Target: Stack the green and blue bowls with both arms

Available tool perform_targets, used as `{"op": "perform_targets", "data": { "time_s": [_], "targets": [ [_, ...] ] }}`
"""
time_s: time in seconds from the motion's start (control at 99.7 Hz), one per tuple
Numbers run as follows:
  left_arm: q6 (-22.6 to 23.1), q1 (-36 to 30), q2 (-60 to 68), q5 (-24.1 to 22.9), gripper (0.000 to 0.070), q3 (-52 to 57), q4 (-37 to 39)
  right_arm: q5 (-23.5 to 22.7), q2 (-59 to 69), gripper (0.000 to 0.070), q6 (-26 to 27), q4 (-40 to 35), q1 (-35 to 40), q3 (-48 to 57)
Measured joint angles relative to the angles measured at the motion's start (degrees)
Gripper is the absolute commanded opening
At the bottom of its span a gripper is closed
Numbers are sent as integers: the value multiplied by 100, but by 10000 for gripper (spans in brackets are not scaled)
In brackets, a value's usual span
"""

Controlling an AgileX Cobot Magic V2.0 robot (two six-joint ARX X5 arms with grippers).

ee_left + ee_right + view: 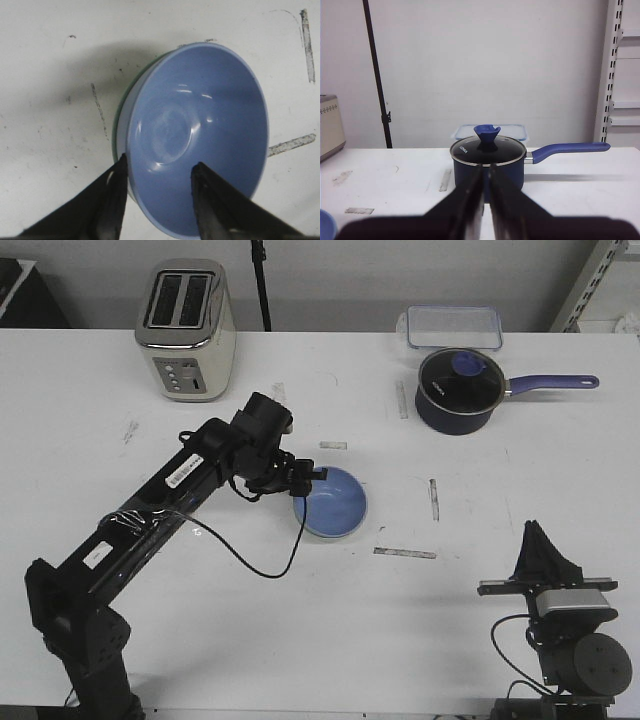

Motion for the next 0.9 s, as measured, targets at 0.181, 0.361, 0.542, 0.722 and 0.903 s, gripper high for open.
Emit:
{"op": "perform_targets", "data": {
  "time_s": [0.181, 0.361, 0.542, 0.722, 0.903],
  "targets": [
    [153, 83, -326, -181, 246, -452, 459, 0, 0, 13, 0, 0, 0, 0],
    [319, 232, -1152, -184, 241, -1497, 1366, 0, 0, 13, 0, 0, 0, 0],
    [417, 601, -2245, -186, 229, -2922, 2732, 0, 0, 13, 0, 0, 0, 0],
    [439, 1174, -3407, -186, 73, -4483, 4168, 0, 0, 13, 0, 0, 0, 0],
    [647, 1897, -4465, -326, 6, -5759, 4946, 0, 0, 13, 0, 0, 0, 0]
  ]
}}
